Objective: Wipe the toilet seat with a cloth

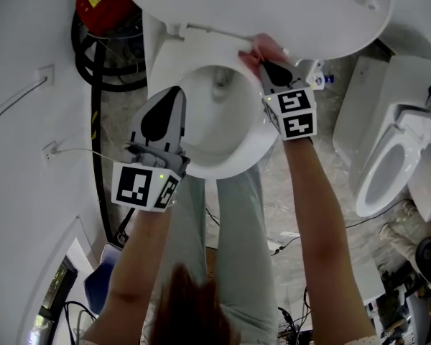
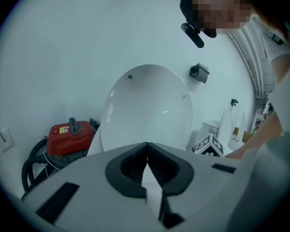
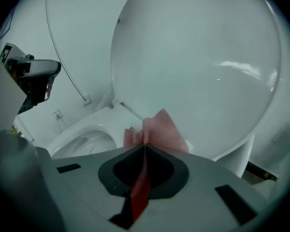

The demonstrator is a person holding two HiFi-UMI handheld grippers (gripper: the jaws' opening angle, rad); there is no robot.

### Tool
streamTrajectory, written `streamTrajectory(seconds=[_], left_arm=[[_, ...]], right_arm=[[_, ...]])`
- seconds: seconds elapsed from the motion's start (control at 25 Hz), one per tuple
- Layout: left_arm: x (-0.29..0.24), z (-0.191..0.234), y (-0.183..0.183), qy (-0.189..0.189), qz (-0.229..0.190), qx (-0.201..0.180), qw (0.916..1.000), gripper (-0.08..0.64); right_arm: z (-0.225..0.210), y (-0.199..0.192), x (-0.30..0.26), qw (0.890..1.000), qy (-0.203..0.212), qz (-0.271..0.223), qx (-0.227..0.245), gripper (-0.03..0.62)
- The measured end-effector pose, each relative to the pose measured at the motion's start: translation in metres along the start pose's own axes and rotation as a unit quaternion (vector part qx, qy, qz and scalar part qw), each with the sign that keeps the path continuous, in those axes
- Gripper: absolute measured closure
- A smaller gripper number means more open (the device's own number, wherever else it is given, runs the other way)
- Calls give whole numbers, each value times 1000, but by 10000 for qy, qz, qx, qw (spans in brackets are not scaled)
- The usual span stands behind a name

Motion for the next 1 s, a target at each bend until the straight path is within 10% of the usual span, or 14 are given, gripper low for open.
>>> streamTrajectory(seconds=[0.4,1.0], left_arm=[[4,-12,1,126,-35,-27,9999,555],[4,-24,0,128,12,-70,9999,555]], right_arm=[[-17,-13,6,9893,1299,376,-552,572],[-11,-51,36,9890,1436,350,-1,573]])
Point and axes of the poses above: the fingertips, and each gripper's own axes: x backward along the fingers, z to its left, y out of its top, the point moved 6 cm from there along x, backward along the fingers, and after that the axes turned 12 degrees about -y, right-handed, at the moved point
